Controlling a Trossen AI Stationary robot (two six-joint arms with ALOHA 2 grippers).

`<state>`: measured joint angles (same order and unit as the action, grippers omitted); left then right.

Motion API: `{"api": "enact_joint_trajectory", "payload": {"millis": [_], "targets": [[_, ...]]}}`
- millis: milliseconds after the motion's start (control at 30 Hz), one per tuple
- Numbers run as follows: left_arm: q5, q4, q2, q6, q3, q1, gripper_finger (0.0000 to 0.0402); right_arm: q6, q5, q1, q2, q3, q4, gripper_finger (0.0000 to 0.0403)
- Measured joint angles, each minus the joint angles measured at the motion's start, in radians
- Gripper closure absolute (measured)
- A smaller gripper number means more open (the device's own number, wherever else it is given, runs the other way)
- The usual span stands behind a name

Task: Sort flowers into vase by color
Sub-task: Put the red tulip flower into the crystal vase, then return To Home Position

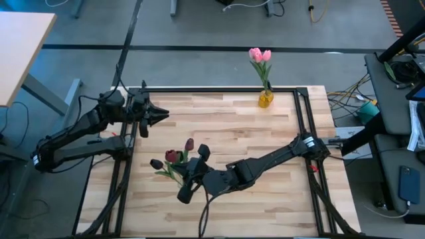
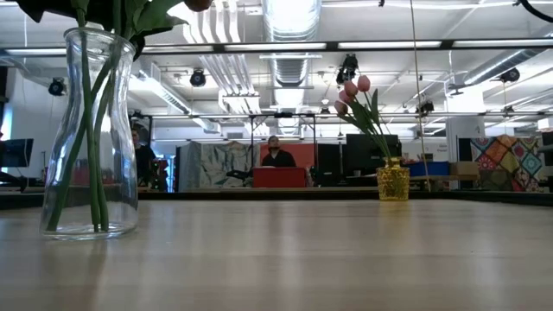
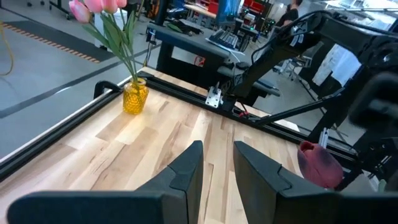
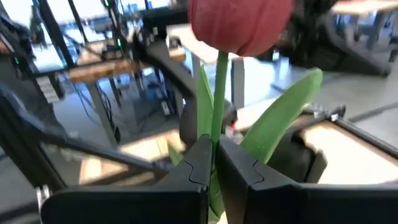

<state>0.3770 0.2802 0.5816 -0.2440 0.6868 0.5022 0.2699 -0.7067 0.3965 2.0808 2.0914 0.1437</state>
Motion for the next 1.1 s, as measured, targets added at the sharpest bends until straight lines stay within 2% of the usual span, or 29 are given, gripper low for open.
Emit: {"api": "enact_joint_trajectory", "payload": {"millis": [233,333,500,600,700,933,1100], "targets": [[0.000,0.001,-0.008,0.020,0.000,0.000,0.0327,0.121,0.056,-0.001,0.012,-0.002,0.149,0.0383],[0.000,0.001,-0.003,0.036,0.000,0.000,0.0327,0.131,0.064,-0.001,0.012,-0.002,0.200,0.0358],[0.007,0.005,0.004,0.034,0.000,0.000,0.0327,0.137,0.140,0.000,0.011,-0.002,0.218,0.0299],[0.059,-0.002,0.002,0.023,0.000,0.000,0.0327,0.122,0.164,0.000,0.003,-0.002,0.222,0.0271],[0.103,-0.028,-0.002,-0.003,0.002,-0.001,0.0327,0.114,0.200,0.000,-0.033,-0.002,0.247,0.0261],[0.105,-0.099,0.017,-0.007,0.010,0.000,0.0327,0.055,0.264,-0.007,-0.152,-0.002,0.343,0.0287],[0.104,-0.133,0.081,0.032,0.010,0.000,0.0331,-0.059,0.319,-0.040,-0.245,-0.002,0.486,0.0359]]}}
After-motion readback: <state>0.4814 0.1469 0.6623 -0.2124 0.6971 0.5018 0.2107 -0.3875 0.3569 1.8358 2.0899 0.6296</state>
